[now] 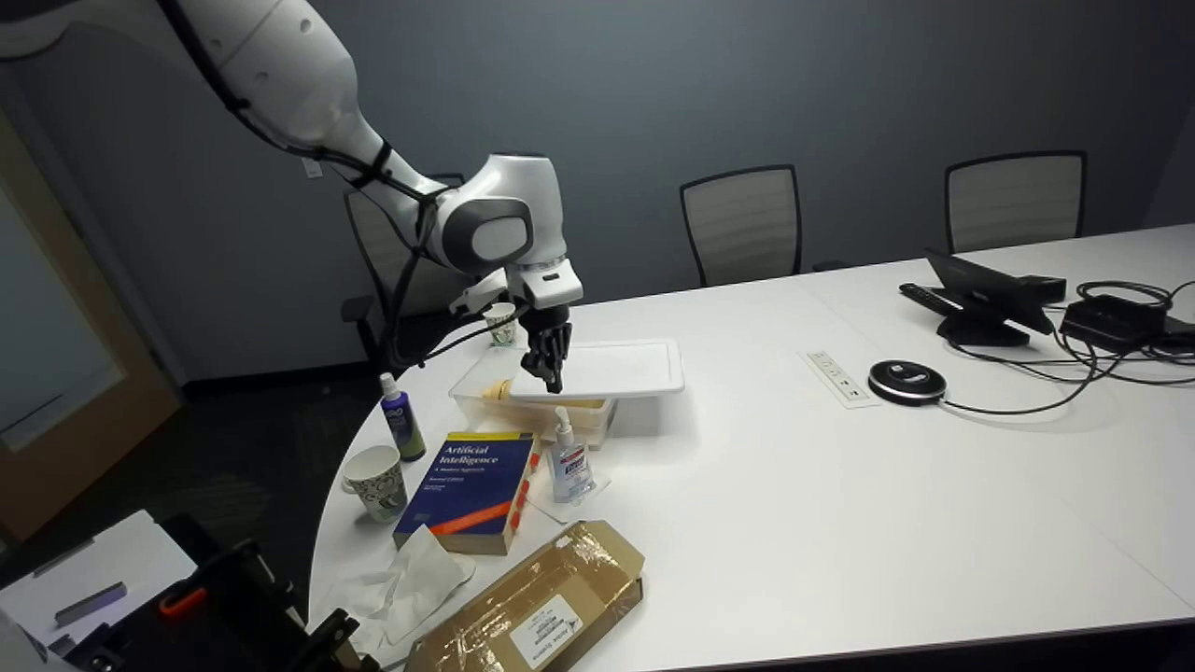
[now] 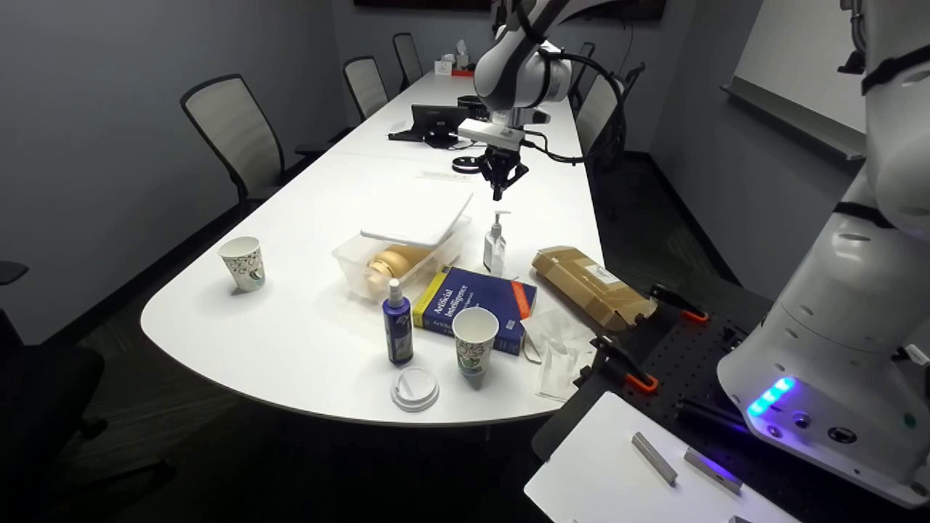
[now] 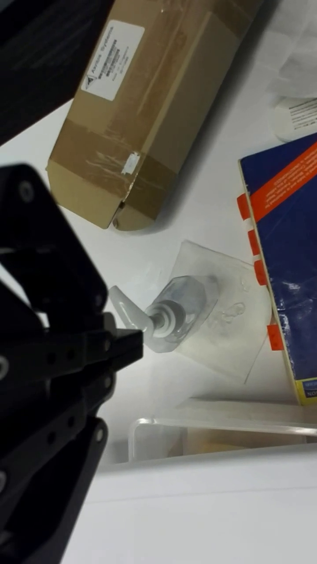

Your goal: Press on the soap dispenser

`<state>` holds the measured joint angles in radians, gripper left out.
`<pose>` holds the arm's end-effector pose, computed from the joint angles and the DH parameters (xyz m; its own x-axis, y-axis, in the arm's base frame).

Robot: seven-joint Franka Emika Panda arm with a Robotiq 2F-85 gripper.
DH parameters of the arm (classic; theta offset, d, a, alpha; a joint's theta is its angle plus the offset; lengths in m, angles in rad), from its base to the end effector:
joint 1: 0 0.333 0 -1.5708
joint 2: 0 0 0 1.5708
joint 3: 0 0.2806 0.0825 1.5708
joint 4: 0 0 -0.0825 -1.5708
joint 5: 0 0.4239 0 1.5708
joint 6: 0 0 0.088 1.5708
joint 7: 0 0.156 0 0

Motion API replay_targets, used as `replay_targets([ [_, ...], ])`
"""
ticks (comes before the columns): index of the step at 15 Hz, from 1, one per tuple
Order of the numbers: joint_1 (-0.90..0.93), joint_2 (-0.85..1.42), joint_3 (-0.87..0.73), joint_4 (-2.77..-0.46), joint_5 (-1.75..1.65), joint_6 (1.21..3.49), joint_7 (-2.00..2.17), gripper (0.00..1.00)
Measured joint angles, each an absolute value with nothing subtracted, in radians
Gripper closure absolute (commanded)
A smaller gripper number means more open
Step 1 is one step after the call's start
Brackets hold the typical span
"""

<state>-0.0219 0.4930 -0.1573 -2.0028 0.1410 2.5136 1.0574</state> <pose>0.6083 -0.1131 0.1016 0.2381 -0.9712 0.0030 -0.9708 -0.2381 -0.0287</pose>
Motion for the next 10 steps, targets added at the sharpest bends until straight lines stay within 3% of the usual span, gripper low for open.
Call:
replay_targets([
  [10,-0.016,0.525,-0.164,-2.003,0.141,2.57,1.057,1.0],
])
